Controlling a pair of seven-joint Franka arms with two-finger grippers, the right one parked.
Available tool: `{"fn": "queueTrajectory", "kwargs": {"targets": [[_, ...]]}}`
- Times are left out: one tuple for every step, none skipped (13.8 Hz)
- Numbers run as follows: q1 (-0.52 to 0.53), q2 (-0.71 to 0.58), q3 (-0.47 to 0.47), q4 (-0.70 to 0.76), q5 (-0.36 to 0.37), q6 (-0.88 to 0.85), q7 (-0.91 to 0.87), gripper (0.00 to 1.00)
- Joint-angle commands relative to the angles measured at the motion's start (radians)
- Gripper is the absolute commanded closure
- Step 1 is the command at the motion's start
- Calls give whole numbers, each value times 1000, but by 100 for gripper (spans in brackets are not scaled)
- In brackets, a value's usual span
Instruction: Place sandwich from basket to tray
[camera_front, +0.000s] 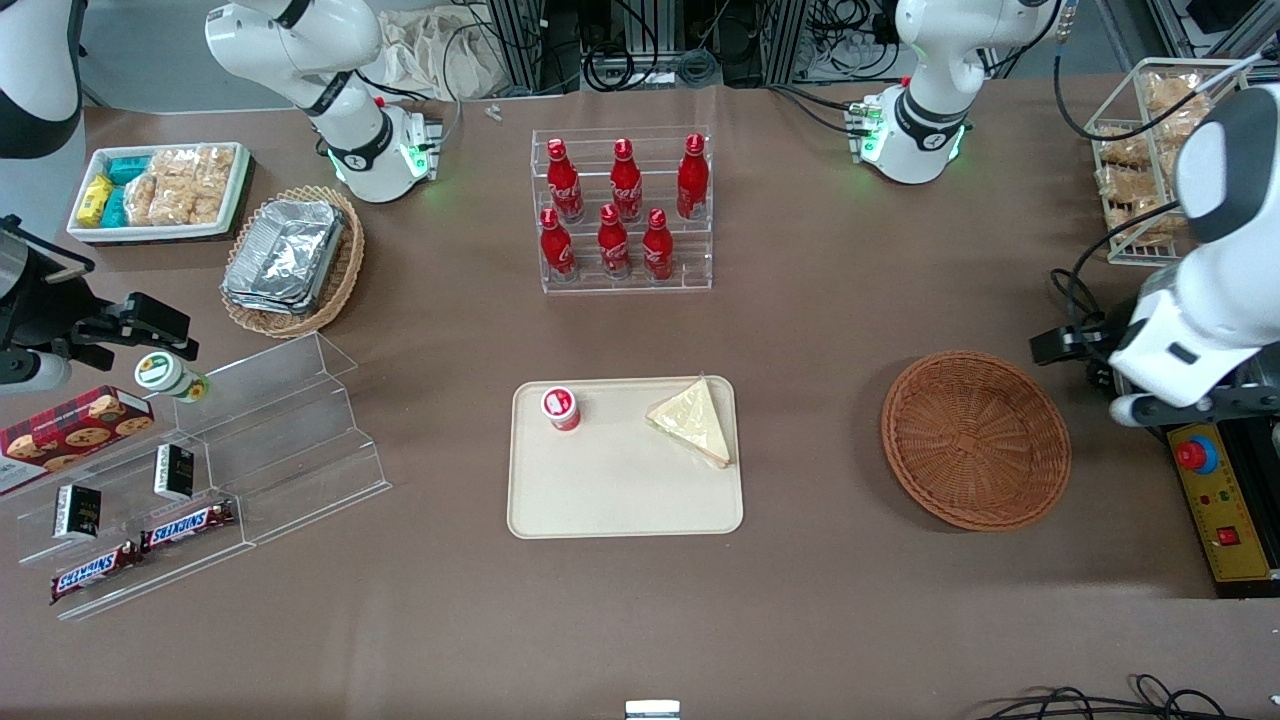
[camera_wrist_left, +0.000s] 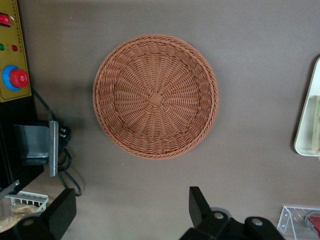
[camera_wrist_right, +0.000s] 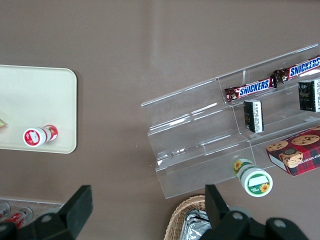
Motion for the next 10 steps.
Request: {"fn": "queueTrajectory", "kwargs": {"targets": [[-7, -36, 28, -35, -23, 36, 39, 0], [-7, -31, 28, -32, -29, 46, 39, 0], [-7, -21, 30, -19, -33, 56, 30, 0], [-7, -7, 30, 3, -33, 56, 24, 0], [-7, 1, 30, 17, -29, 54, 25, 0], [-7, 10, 30, 32, -27, 56, 30, 0], [-7, 13, 30, 49, -27, 54, 31, 0], [-7, 15, 30, 52, -27, 54, 30, 0], [-7, 15, 30, 52, -29, 54, 27, 0], [-7, 15, 30, 52, -24, 51, 25, 0]]}}
